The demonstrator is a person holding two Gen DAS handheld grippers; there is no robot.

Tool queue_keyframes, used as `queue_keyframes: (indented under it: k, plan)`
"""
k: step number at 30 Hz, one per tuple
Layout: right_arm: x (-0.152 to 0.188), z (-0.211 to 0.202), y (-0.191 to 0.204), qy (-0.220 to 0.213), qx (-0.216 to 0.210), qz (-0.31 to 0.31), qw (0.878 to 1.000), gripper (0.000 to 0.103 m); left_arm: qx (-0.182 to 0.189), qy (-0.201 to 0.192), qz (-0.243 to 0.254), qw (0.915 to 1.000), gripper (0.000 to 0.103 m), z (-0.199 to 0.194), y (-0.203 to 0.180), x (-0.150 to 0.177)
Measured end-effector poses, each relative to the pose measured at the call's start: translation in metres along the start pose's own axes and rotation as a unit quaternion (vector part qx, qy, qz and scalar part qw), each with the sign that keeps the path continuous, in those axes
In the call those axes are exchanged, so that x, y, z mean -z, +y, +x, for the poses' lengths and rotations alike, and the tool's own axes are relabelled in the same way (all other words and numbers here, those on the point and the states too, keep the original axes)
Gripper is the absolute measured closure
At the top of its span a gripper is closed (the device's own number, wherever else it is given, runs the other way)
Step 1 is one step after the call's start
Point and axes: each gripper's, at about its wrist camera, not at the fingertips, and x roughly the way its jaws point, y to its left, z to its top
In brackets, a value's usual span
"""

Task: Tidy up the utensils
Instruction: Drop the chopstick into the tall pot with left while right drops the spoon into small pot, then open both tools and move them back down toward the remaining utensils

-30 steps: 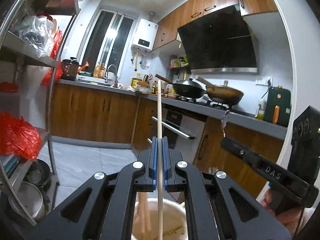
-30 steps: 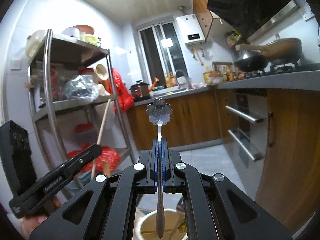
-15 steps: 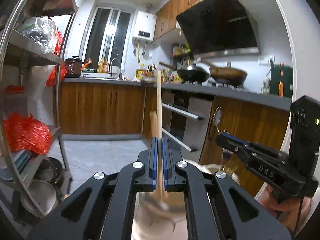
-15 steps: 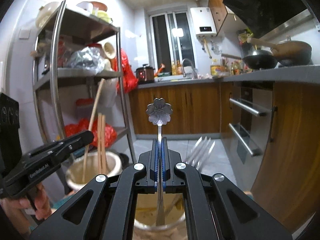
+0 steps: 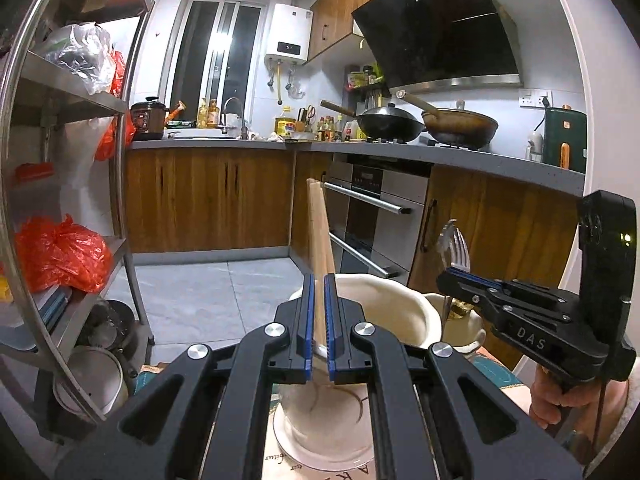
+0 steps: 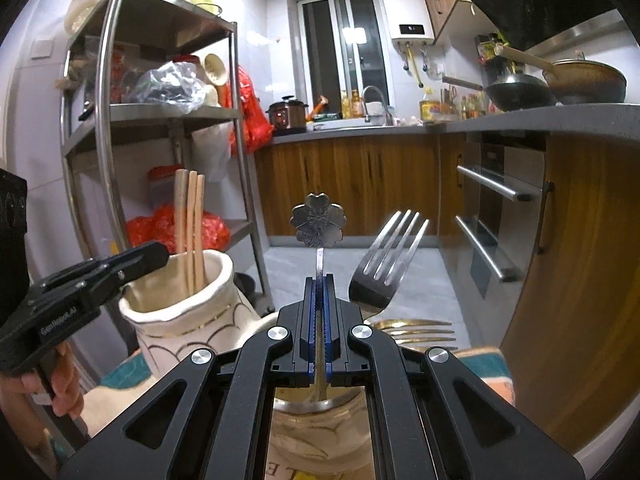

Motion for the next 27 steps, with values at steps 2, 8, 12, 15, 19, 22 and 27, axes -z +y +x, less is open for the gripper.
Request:
queue_keyframes:
  k: [2, 8, 12, 15, 19, 22, 27]
  plan:
    - [0.000, -0.002, 0.000, -0.001, 0.000, 0.003, 1.000, 0.099, -0.003, -0.001, 0.000, 1.0000, 0.097, -0.002, 0.001, -0.001]
    - [-0.001, -0.005, -0.003, 0.001, 0.008, 0.006, 1.000, 0.092, -0.005, -0.001, -0.003, 1.0000, 0.094, -0.010, 0.005, -0.004]
    - [-0.001, -0.011, -0.004, -0.006, 0.002, 0.009, 1.000, 0.085, -0.008, -0.008, -0.007, 0.9999, 0.068, -0.020, 0.005, -0.004]
    - [-0.002, -0.020, -0.004, -0.011, 0.003, 0.009, 1.000, 0.079, -0.013, -0.006, -0.003, 0.9999, 0.060, -0.027, 0.006, -0.003]
    - [-0.003, -0.041, -0.003, -0.020, 0.009, 0.007, 1.000, 0.057, -0.028, -0.005, 0.002, 0.9996, 0.042, -0.036, 0.009, -0.002]
    - [-0.002, -0.057, -0.004, -0.023, 0.015, 0.004, 1.000, 0.033, -0.034, 0.001, -0.003, 0.9994, 0.026, -0.044, 0.013, 0.000]
    - [0.000, -0.081, -0.011, -0.020, 0.030, 0.002, 0.999, 0.009, -0.051, -0.012, -0.010, 0.9986, 0.006, -0.063, 0.014, 0.001]
